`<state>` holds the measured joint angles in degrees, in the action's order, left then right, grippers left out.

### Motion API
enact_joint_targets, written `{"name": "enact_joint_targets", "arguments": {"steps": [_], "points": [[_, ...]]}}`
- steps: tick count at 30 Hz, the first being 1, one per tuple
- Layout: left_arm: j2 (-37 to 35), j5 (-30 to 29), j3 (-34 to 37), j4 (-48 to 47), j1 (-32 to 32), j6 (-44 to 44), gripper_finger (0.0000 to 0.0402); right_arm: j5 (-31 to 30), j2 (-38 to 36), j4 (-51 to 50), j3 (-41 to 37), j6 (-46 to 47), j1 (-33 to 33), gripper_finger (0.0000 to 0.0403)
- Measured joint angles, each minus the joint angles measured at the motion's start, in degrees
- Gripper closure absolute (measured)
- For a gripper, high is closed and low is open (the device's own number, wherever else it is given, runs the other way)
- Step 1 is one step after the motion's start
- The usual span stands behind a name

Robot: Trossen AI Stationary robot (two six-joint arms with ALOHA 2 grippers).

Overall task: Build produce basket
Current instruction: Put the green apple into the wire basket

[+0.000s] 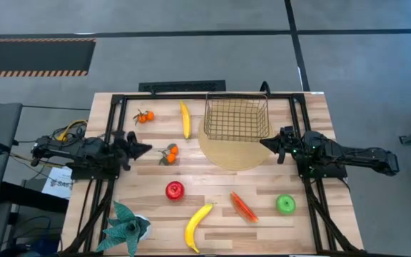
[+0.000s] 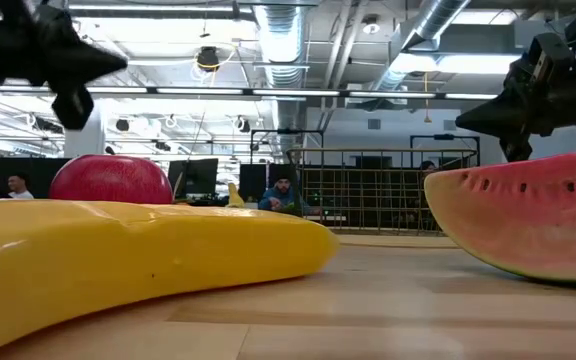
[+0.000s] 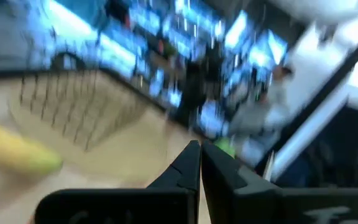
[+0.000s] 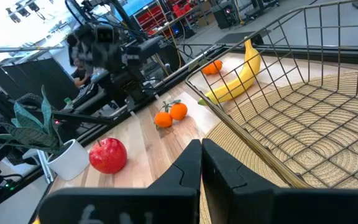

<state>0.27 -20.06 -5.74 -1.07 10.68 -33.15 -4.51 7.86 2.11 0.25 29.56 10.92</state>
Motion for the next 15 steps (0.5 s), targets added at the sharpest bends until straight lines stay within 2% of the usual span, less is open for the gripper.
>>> {"name": "enact_joint_targets", "arguments": {"steps": [4,7,12,15], "points": [[0.0,-5.1,-0.2,10.0,0.0,1.1,0.0401,-0.1,0.0,0.7,0.0,4.2,0.1,0.0369],[0.0,-5.8,-0.2,15.3,0.0,6.1,0.0401,-1.0,0.0,3.8,0.0,9.8,0.9,0.0369],[0.0,-7.3,-0.3,17.7,0.0,10.9,0.0401,-0.2,0.0,13.4,0.2,15.4,1.3,0.0369],[0.0,-8.2,-0.3,17.3,0.0,11.1,0.0401,0.4,0.1,13.0,3.2,15.4,0.8,0.0369]]}}
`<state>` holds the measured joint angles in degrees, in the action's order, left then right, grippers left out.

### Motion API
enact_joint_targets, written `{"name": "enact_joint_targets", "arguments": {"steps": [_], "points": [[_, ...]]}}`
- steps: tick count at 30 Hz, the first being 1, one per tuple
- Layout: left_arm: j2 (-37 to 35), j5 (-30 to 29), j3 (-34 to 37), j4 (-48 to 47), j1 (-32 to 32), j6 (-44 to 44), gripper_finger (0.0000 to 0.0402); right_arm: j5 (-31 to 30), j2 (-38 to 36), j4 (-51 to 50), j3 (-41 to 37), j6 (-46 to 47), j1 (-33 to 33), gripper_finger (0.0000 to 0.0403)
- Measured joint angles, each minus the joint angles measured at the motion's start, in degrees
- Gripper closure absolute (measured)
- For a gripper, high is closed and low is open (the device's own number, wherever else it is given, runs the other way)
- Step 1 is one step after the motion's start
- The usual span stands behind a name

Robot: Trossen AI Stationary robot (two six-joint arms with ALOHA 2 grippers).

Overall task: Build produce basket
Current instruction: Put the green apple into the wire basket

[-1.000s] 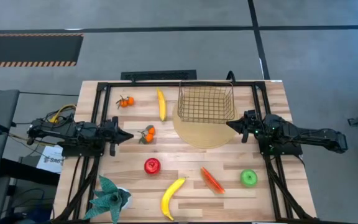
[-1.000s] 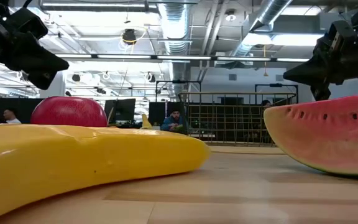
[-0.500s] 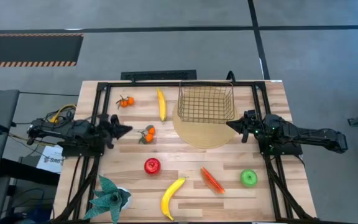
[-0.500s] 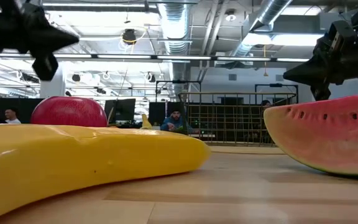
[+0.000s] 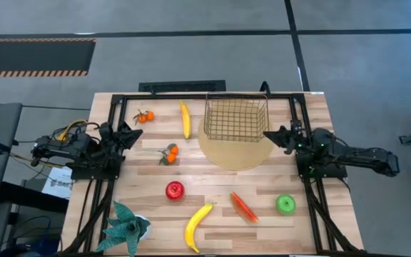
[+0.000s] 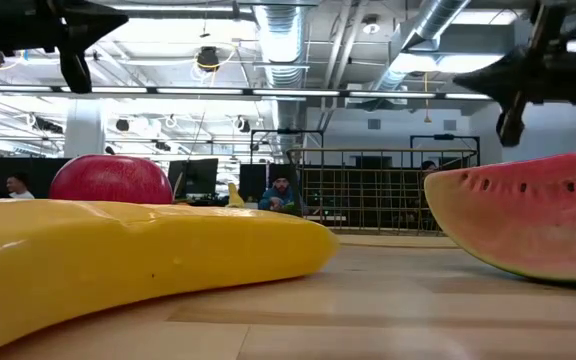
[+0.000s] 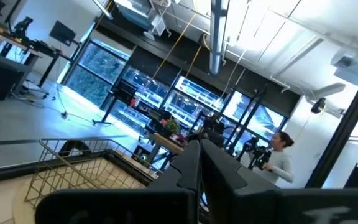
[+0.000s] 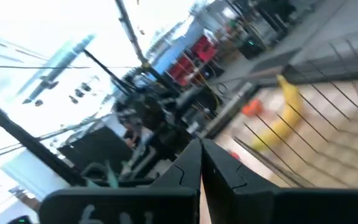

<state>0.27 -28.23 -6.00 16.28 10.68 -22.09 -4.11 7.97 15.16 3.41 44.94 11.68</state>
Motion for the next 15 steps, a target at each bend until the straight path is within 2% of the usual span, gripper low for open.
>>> {"name": "enact_joint_targets", "arguments": {"steps": [4,7,10,15], "points": [[0.0,0.1,0.0,0.1,0.0,0.0,0.0402,0.1,1.4,-1.1,8.9,-4.5,-1.5,0.0376],[0.0,0.5,-0.1,0.1,0.0,0.0,0.0401,0.0,5.9,-10.4,18.7,-8.8,-3.3,0.0385],[0.0,0.5,-0.1,0.0,0.0,0.0,0.0402,-1.7,13.3,-28.9,31.3,-9.0,-5.1,0.0388],[0.0,0.4,-0.1,0.0,0.0,0.7,0.0401,-3.3,28.7,-64.4,51.6,-1.8,-7.8,0.0371]]}}
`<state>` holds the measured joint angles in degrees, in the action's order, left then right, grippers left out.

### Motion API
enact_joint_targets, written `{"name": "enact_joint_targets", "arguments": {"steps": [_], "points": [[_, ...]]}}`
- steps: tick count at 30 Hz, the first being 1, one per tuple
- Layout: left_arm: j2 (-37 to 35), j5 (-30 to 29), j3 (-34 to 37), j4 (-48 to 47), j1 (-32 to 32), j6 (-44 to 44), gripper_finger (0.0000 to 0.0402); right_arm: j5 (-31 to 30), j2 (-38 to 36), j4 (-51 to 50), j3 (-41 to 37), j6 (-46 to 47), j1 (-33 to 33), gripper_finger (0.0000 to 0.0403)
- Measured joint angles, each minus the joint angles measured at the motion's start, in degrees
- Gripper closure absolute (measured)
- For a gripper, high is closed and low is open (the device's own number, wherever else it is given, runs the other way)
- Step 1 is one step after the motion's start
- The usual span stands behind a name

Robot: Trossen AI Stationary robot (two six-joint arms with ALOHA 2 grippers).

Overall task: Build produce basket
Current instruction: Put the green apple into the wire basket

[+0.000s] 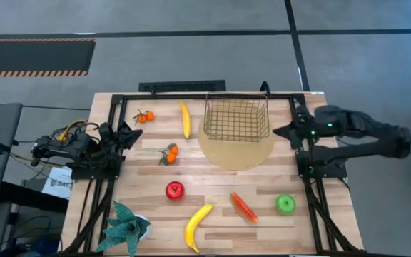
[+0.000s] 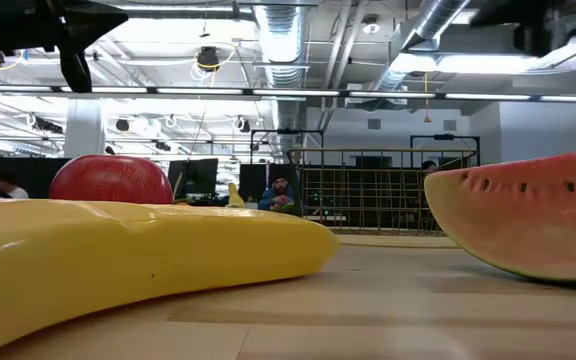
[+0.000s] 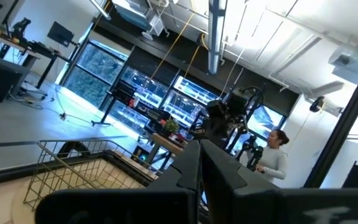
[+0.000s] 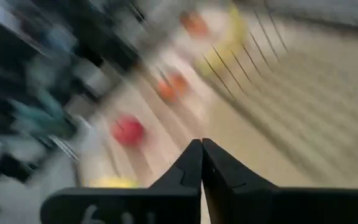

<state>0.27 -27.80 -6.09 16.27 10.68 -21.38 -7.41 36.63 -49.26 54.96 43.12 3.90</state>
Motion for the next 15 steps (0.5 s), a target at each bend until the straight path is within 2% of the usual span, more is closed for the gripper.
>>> {"name": "enact_joint_targets", "arguments": {"steps": [4,8,12,15], "points": [[0.0,-1.2,0.0,0.2,0.0,0.8,0.0401,1.2,11.0,-23.1,12.5,7.7,-2.1,0.0347],[0.0,-1.5,0.0,0.2,0.0,0.8,0.0401,7.2,20.8,-38.1,20.3,15.8,-4.9,0.0332],[0.0,-1.5,0.0,0.1,0.0,0.8,0.0401,13.4,27.2,-40.0,22.0,23.7,-9.9,0.0324],[0.0,-1.4,0.0,0.1,0.0,0.8,0.0401,13.9,30.4,-40.4,22.1,31.9,-15.6,0.0321]]}}
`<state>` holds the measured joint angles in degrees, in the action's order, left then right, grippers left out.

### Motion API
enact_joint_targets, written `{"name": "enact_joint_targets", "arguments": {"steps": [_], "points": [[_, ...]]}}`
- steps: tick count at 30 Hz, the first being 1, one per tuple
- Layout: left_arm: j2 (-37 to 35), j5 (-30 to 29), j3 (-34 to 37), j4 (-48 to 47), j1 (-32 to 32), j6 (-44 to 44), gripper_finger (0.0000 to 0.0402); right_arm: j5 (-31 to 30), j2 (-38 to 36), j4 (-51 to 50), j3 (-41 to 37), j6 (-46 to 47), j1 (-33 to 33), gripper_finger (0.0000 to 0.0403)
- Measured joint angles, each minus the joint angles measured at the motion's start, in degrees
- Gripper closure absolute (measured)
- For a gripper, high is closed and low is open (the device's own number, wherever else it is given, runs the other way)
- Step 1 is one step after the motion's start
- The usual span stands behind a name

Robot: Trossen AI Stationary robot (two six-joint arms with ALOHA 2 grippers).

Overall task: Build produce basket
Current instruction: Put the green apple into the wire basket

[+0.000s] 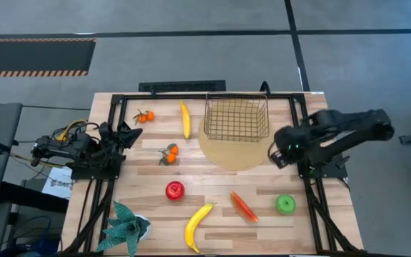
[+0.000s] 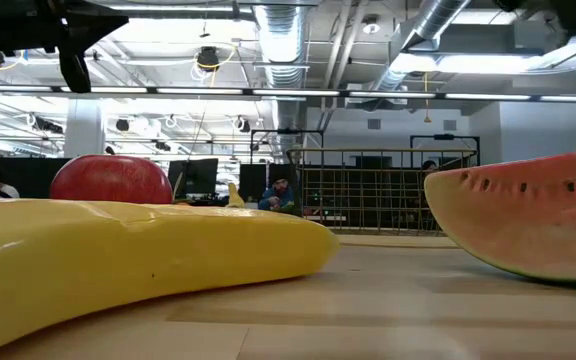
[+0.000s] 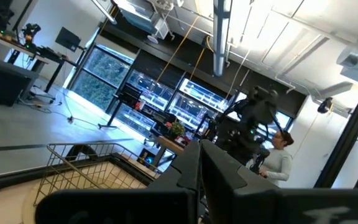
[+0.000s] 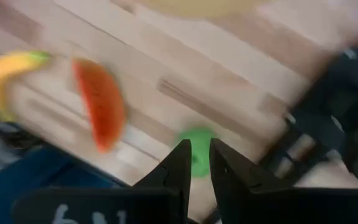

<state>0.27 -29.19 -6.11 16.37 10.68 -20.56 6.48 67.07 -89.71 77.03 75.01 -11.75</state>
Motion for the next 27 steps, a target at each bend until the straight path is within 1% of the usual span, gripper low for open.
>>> {"name": "enact_joint_targets", "arguments": {"steps": [2,6,10,14,17,21,24,27], "points": [[0.0,0.0,0.0,-0.1,0.0,0.0,0.0401,-0.1,2.3,-0.2,0.0,7.3,-4.6,0.0319],[0.0,0.3,0.0,-0.1,0.0,0.0,0.0401,0.7,6.6,0.1,0.0,25.4,-15.2,0.0312],[0.0,0.5,0.0,0.0,0.0,0.0,0.0401,2.6,11.4,4.4,0.0,42.4,-25.1,0.0295],[0.0,2.7,0.0,0.1,0.0,0.0,0.0401,3.3,16.2,9.1,0.0,54.3,-32.0,0.0266],[0.0,4.2,0.0,0.1,0.0,-0.2,0.0401,4.1,19.4,10.7,0.0,58.7,-34.5,0.0235],[0.0,4.6,0.0,0.1,0.0,-0.3,0.0401,4.1,23.0,10.7,0.0,59.7,-35.1,0.0198],[0.0,4.9,0.0,0.1,0.0,-0.4,0.0401,1.9,25.1,9.9,0.0,59.5,-35.0,0.019],[0.0,4.9,0.0,0.1,0.0,-0.5,0.0401,1.2,27.5,7.7,-0.1,59.1,-35.0,0.0193]]}}
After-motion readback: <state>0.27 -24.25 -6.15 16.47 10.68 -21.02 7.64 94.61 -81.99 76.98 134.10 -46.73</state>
